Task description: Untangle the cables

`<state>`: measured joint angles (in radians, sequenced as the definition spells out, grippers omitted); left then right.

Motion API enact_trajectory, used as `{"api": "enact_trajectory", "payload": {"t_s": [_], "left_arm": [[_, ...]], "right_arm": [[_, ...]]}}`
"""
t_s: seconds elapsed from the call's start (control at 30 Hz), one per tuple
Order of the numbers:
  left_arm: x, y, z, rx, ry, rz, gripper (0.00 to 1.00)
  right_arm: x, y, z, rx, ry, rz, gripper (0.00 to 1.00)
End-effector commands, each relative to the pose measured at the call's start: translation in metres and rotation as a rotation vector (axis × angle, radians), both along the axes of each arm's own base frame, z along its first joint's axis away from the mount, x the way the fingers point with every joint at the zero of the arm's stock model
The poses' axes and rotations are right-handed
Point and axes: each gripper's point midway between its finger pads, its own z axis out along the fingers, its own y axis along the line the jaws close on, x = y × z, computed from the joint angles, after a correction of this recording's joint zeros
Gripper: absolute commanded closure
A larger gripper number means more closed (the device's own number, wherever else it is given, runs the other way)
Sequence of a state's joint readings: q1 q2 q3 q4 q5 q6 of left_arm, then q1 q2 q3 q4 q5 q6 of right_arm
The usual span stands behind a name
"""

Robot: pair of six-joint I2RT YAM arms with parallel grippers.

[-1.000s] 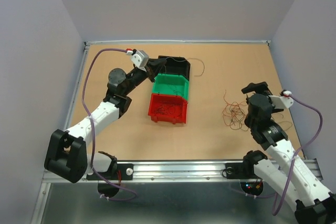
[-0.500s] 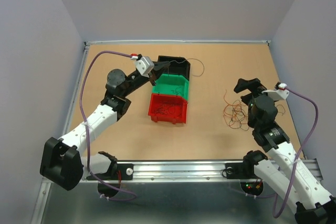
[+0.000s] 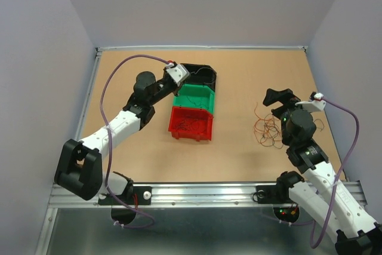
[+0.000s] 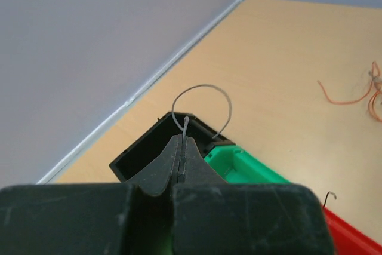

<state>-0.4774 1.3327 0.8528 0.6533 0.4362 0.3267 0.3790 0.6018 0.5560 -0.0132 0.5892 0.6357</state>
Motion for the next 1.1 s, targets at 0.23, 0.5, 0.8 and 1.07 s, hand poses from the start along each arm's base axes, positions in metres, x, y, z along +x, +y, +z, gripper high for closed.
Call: {"api": "enact_trajectory", "payload": {"t_s": [0.23, 0.5, 0.8, 1.07], "left_arm": [[-0.008, 0.013, -0.101, 0.727, -0.082, -0.176, 1.00], [0.026, 0.007, -0.244, 1.061, 0.356, -0.147, 1.00], [0.029, -0.003, -0.212, 0.916, 0.301, -0.079, 0.63], [0.035, 0.001, -0.120, 0.671, 0.140, 0.109, 0.27]], "right_arm": [[0.001, 0.006, 0.010, 0.006, -0.052, 0.036, 0.00], [0.001, 0.007, 0.009, -0.001, -0.055, 0.047, 0.00], [0.020, 0.006, -0.020, -0.007, 0.051, -0.012, 0.00], [0.052, 0.020, -0.091, 0.008, 0.295, -0.057, 0.00]]}}
